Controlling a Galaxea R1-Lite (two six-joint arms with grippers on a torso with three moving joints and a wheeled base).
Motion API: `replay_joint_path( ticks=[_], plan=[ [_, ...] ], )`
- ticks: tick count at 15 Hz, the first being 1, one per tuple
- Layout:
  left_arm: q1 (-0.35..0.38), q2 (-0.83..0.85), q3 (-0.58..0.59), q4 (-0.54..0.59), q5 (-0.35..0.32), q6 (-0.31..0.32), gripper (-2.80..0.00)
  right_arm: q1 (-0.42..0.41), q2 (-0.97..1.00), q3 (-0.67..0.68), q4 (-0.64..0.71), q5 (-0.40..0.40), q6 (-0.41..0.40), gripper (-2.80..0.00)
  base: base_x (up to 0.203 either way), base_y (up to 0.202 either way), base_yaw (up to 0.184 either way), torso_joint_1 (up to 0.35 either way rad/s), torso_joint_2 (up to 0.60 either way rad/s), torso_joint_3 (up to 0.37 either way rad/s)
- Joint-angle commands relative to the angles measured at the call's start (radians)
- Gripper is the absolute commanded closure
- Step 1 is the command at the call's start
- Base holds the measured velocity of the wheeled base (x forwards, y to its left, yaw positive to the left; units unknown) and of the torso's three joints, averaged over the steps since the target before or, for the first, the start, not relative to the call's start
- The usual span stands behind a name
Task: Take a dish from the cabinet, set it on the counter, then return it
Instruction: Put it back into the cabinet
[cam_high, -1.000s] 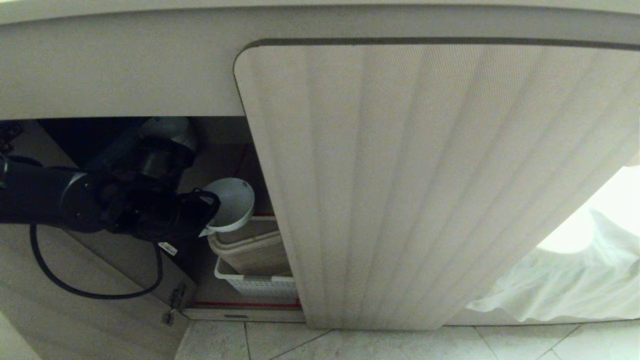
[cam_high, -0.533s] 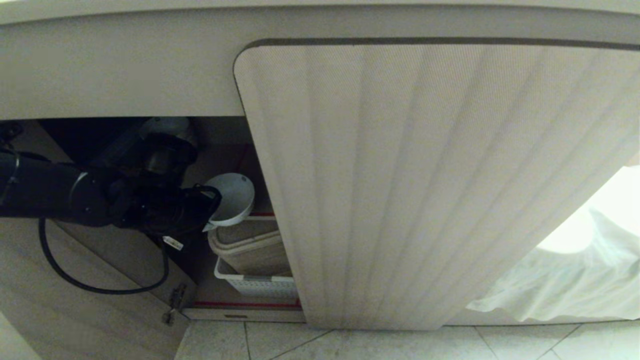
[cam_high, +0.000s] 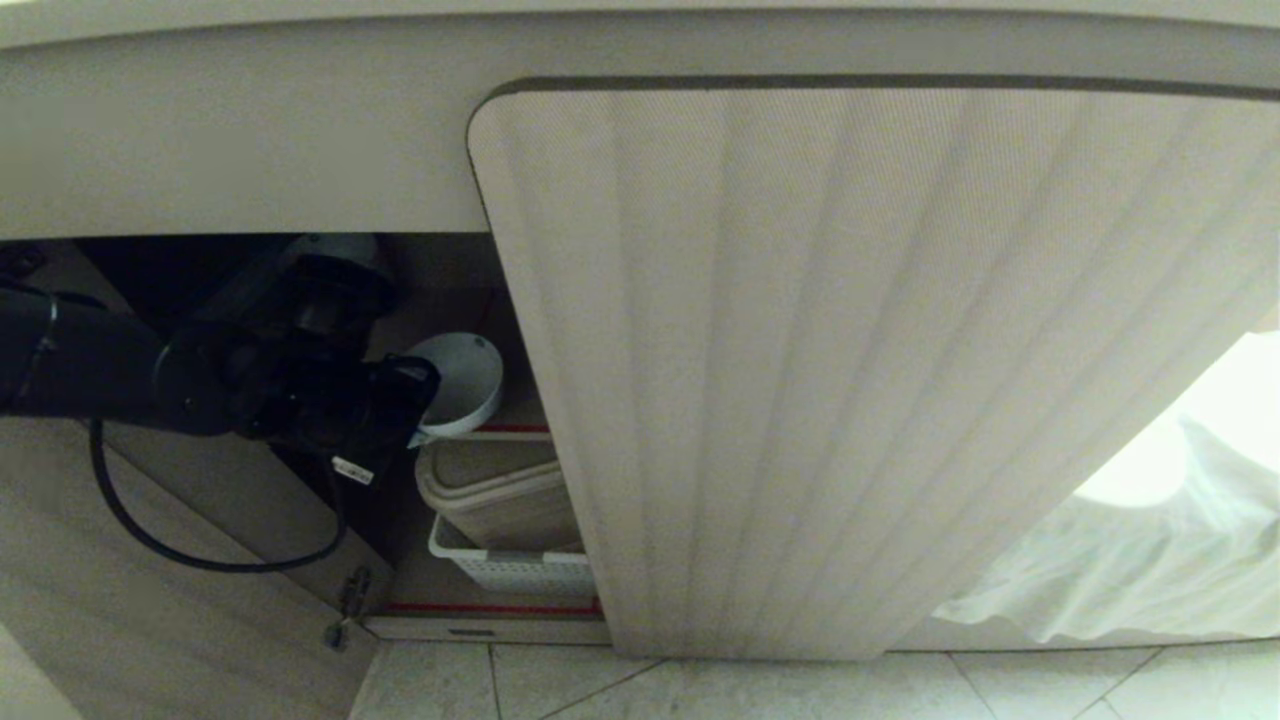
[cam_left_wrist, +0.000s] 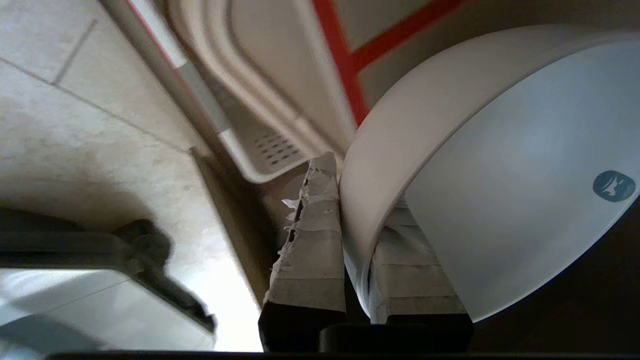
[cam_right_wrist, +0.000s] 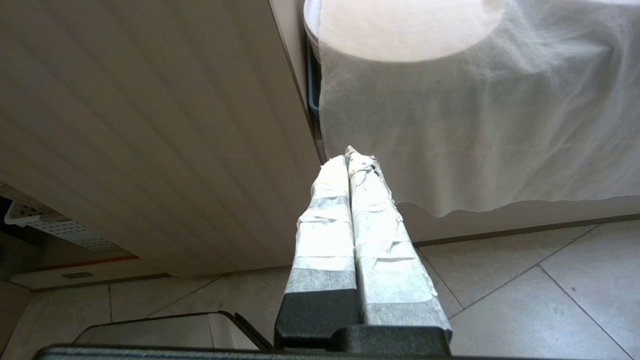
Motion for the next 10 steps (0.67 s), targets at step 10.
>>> replay_joint_path(
  ticks=[10],
  plan=[
    [0.015,0.069,-0.086,0.002,-0.004,-0.069,0.00,0.000,0.000,0.000,0.000,0.001,0.001,0.00,0.000,0.000,0.000,0.000,0.00,0.000]
  ],
)
